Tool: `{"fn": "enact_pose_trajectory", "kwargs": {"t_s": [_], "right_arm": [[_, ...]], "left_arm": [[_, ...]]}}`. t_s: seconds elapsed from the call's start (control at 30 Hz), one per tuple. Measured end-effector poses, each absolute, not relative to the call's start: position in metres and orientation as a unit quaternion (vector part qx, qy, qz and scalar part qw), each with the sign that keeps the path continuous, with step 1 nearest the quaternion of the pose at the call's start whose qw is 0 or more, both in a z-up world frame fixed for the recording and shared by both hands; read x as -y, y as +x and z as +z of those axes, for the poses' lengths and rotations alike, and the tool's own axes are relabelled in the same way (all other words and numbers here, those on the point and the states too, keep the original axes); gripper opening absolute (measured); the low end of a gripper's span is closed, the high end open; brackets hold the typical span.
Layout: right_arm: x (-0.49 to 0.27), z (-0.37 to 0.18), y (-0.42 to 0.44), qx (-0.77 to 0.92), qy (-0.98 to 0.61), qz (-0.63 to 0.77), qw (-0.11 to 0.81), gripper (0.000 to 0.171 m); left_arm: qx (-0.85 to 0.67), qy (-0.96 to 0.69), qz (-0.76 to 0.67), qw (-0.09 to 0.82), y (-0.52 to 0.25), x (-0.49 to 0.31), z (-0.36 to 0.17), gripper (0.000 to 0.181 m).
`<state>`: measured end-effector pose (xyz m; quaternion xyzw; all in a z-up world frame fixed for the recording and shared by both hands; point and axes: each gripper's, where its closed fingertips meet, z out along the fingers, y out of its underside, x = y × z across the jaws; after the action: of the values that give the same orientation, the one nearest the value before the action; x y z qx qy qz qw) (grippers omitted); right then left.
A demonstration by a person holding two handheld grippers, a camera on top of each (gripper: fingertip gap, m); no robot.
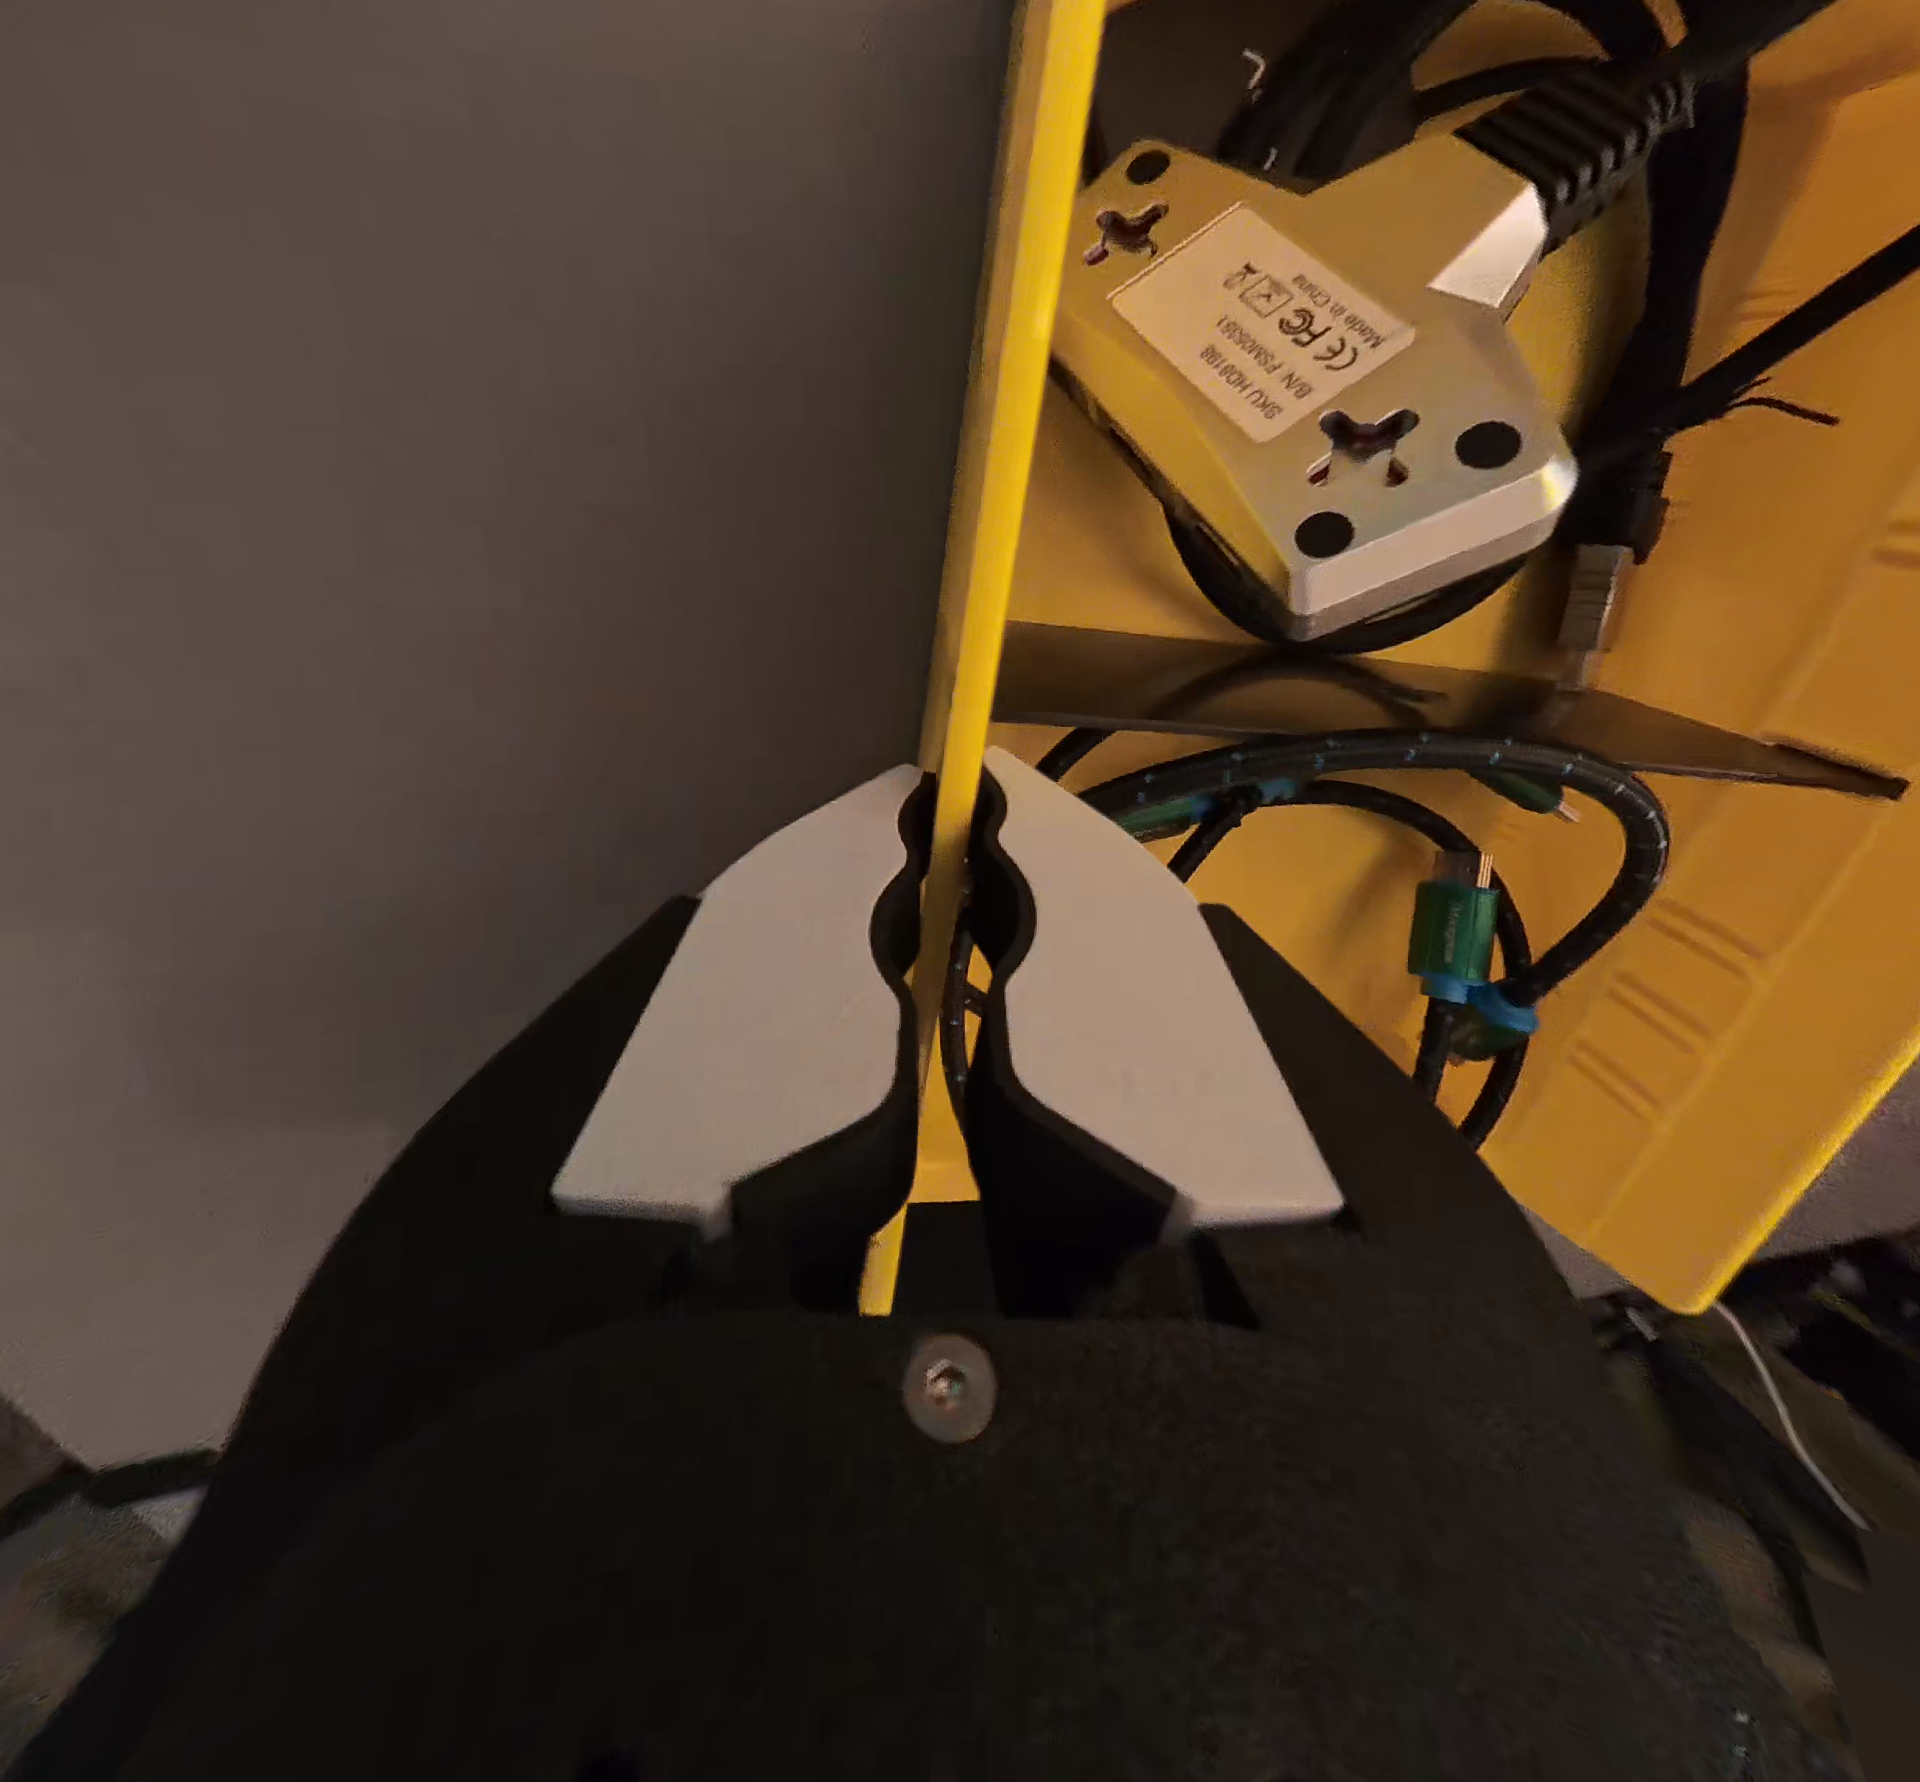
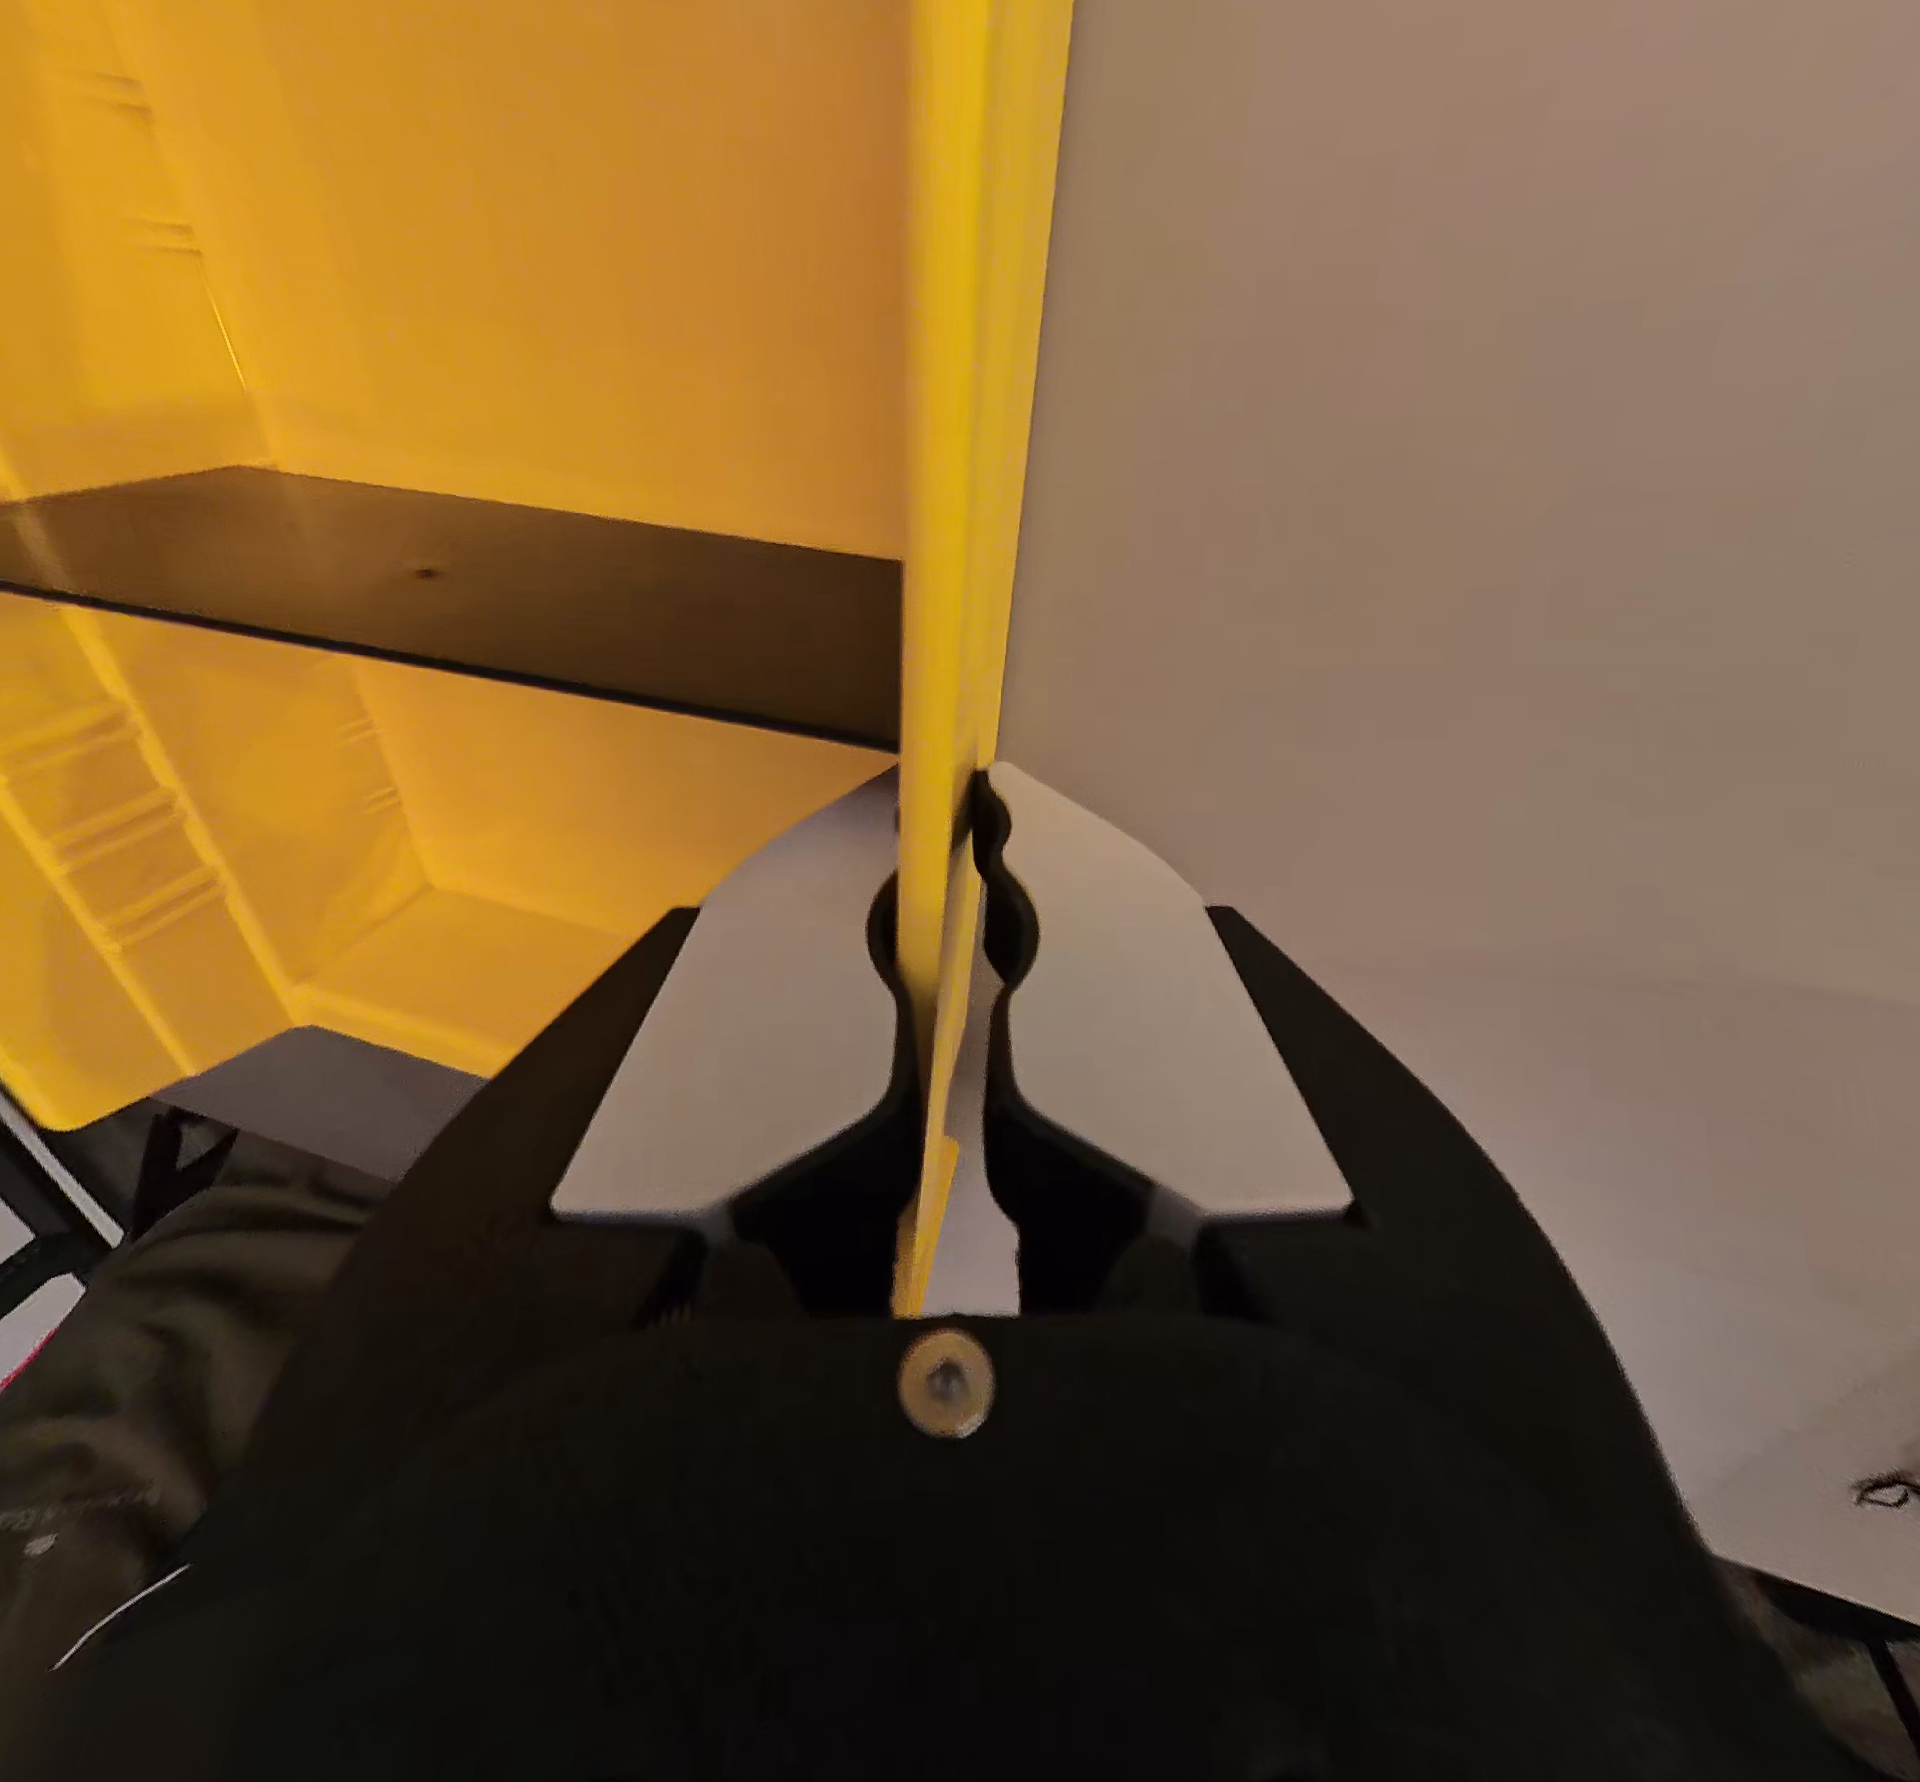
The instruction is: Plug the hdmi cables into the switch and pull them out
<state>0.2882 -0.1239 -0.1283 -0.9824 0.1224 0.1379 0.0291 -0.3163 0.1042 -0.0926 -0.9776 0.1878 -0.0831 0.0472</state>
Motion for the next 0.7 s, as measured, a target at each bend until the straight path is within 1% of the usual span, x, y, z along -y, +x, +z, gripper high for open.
{"fn": "enact_pose_trajectory", "kwargs": {"t_s": [0.13,0.23,0.43,0.7], "right_arm": [[0.124,-0.129,0.277,-0.111,-0.986,0.126,0.007,0.007],[0.122,-0.129,0.272,-0.102,-0.988,0.114,-0.003,0.006],[0.119,-0.129,0.261,-0.07,-0.992,0.107,-0.012,0.007],[0.127,-0.129,0.264,-0.074,-0.99,0.119,-0.018,0.007]], "left_arm": [[-0.128,-0.985,-0.093,0.063,-0.365,-0.111,-0.092,0.004],[-0.11,-0.987,-0.094,0.071,-0.385,-0.114,-0.091,0.004],[-0.115,-0.986,-0.096,0.078,-0.392,-0.116,-0.091,0.004],[-0.135,-0.984,-0.073,0.092,-0.393,-0.119,-0.092,0.004]]}}
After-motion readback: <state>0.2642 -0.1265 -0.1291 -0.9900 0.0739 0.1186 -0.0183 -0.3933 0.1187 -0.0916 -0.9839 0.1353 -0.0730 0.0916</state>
